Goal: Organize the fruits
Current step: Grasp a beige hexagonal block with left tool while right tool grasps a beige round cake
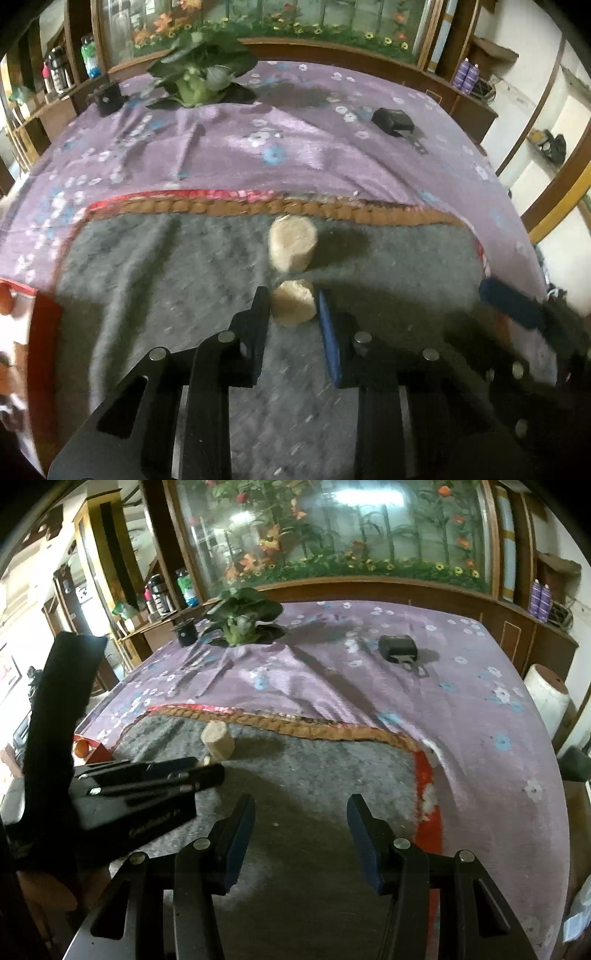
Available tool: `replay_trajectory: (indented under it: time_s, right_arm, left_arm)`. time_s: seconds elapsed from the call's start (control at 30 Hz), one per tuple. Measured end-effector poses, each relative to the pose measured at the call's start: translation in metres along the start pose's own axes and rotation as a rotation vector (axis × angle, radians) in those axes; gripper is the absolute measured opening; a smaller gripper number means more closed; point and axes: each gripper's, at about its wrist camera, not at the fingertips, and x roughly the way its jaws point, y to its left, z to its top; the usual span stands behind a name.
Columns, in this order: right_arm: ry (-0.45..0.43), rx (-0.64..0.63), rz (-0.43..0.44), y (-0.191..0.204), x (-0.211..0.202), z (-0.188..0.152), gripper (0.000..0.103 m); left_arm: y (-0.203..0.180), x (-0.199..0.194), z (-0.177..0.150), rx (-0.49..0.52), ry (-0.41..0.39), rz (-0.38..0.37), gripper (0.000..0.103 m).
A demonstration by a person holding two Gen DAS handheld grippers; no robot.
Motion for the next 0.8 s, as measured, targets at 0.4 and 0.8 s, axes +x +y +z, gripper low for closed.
replay_trajectory:
  time_s: [0.4,0.8]
  right_arm:
    - [0.034,-0.205,0.036,0.068,0.065,0.040,0.050]
    - [0.066,-0.249,0.016,0.087,0.058,0.030,0.027]
  left_arm:
    - [0.065,-0.039,-0.020,-0.106,-0.034,0.034,0.025]
    - [0.092,-0.071,-0.041,-0.127,-0.072,0.047,0.026]
